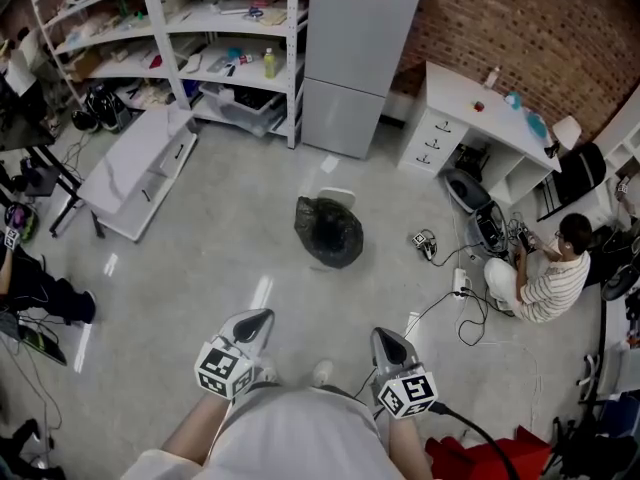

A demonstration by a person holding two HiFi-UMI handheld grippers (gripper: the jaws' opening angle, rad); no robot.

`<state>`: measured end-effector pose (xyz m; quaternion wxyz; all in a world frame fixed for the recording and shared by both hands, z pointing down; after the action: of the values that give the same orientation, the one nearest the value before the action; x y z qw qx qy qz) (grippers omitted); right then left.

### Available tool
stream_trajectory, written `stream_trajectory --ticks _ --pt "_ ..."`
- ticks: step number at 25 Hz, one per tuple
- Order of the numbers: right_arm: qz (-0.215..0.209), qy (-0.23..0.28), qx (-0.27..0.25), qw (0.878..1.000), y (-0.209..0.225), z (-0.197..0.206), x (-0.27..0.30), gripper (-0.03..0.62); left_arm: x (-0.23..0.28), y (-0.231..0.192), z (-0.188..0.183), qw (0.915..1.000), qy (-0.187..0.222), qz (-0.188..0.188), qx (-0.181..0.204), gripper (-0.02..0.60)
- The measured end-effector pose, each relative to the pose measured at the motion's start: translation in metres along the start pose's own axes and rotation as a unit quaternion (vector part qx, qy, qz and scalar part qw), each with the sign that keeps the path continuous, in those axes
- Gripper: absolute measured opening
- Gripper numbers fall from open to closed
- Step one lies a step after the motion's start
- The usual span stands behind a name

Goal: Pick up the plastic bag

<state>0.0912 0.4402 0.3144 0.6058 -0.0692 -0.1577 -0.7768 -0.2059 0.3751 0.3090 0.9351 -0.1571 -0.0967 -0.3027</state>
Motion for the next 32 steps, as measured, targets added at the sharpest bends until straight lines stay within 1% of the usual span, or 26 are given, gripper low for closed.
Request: stream_trajectory --ticks 7,10,14,18,23,27,32 --pt "-0.013 -0.007 -0.006 1.000 0.009 0.001 -0.001 0.002 0.008 0.008 0.002 0.9999 -0.005 -0.010 -0.004 0.006" --pt "-0.017 -0.003 -0.007 1.000 0.022 0.001 -0.003 0.002 0.016 0.013 0.004 0.9997 -0.002 -0.021 -0.007 0.005" --pt "-0.020 -0.002 -0.028 0.999 0.040 0.002 -0.004 0.002 0.029 0.024 0.008 0.9993 -0.002 -0.036 -0.008 0.005" --pt "-0.030 -0.003 -0.041 0.999 0.058 -0.002 -0.001 0.002 0.046 0.036 0.006 0.9990 -0.006 -0.044 -0.006 0.005" --pt "-0.044 -0.011 -0.043 0.998 0.078 -0.002 0.008 0.002 0.066 0.041 0.004 0.9987 -0.014 -0.050 -0.004 0.006" --pt "-0.043 -0.021 -0.038 0.998 0.090 -0.001 0.021 0.002 0.079 0.031 0.000 0.9984 -0.019 -0.053 -0.004 0.005" --pt "-0.034 -0.029 -0.034 0.998 0.100 -0.003 0.050 0.002 0.100 -0.003 -0.006 0.9986 -0.021 -0.048 -0.007 0.006"
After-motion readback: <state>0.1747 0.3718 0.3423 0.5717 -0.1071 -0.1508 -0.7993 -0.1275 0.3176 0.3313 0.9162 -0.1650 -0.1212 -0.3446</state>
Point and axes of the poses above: the fingertips, and each gripper's own axes: x forward along the fingers, y to its right, z out of its underside, the point moved 7 cm from there along -x, backward along the fingers, and after that the axes turned 9 degrees about z, right-handed, at the moved point
